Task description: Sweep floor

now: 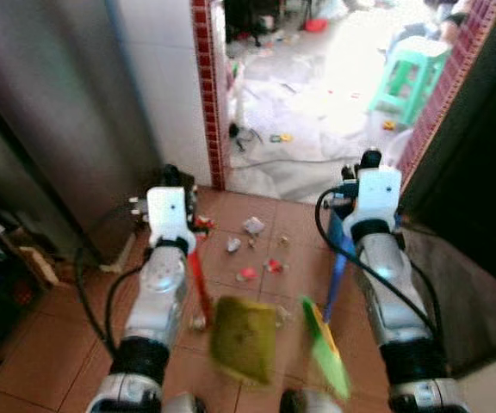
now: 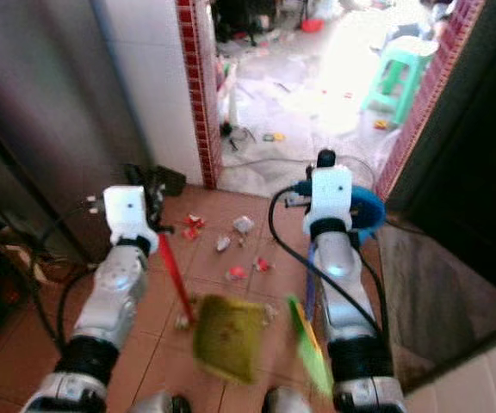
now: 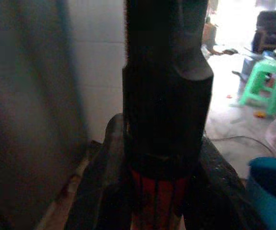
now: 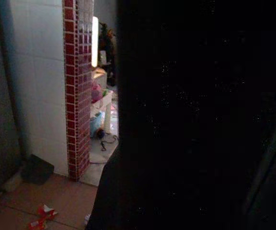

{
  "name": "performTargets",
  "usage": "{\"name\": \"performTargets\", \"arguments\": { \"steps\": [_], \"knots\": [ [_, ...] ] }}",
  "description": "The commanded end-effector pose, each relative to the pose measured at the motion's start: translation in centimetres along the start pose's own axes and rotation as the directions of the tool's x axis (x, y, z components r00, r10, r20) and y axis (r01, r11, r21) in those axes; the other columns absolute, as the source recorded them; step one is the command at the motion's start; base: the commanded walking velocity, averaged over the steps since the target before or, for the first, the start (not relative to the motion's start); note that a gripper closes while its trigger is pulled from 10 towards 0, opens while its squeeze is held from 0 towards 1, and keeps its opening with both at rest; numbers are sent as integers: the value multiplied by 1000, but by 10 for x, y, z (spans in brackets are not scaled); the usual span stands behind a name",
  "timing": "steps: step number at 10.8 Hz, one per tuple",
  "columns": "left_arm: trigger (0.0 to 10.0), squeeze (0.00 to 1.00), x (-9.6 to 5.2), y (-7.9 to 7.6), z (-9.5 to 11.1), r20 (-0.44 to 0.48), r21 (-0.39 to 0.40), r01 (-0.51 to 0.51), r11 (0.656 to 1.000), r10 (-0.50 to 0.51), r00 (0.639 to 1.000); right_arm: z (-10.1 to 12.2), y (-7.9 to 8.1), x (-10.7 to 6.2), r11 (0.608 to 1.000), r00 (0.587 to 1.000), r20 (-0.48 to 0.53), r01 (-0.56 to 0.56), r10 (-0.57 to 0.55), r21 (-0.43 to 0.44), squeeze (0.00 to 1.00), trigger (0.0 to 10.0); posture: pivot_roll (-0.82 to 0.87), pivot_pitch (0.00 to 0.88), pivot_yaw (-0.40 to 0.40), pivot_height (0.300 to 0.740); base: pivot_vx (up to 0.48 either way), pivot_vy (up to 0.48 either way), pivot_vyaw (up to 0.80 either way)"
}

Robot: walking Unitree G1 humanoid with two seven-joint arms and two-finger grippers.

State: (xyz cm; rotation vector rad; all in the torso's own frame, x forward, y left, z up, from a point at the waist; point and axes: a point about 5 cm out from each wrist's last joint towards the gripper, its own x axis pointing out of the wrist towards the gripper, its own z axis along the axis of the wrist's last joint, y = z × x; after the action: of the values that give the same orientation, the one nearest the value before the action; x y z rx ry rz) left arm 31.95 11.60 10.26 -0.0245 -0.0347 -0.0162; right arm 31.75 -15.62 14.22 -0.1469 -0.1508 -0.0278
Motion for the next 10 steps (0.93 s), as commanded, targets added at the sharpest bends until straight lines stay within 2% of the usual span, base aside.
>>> {"name": "performTargets", "arguments": {
  "steps": [1,3,5,7,9,10],
  "knots": [
    [10000,0,4,8,11,63,32,-21,999,19,998,15,-3,3,1000,997,71,7,-6,-7,0,10000,-99,24,45,740,0,0,0],
    [10000,0,4,12,14,75,30,-23,999,21,997,15,-4,4,1000,997,72,10,-10,-6,0,10000,-95,17,43,740,0,0,0],
    [10000,0,1,18,17,81,22,-70,997,68,994,18,-3,7,1000,996,88,26,-25,-7,0,10000,-90,10,47,740,0,0,0],
    [10000,0,-10,29,19,98,42,-103,994,99,990,17,-8,4,999,996,82,40,-40,6,0,10000,-77,10,40,740,0,0,0],
    [10000,0,-20,44,23,127,81,-184,980,173,977,15,-7,4,1000,997,68,19,-20,24,0,10000,-33,32,23,740,0,0,0],
    [10000,0,-23,46,25,132,79,-204,976,193,972,16,-9,6,1000,998,67,16,-17,24,0,10000,-25,37,7,740,0,0,0]
  ]
}}
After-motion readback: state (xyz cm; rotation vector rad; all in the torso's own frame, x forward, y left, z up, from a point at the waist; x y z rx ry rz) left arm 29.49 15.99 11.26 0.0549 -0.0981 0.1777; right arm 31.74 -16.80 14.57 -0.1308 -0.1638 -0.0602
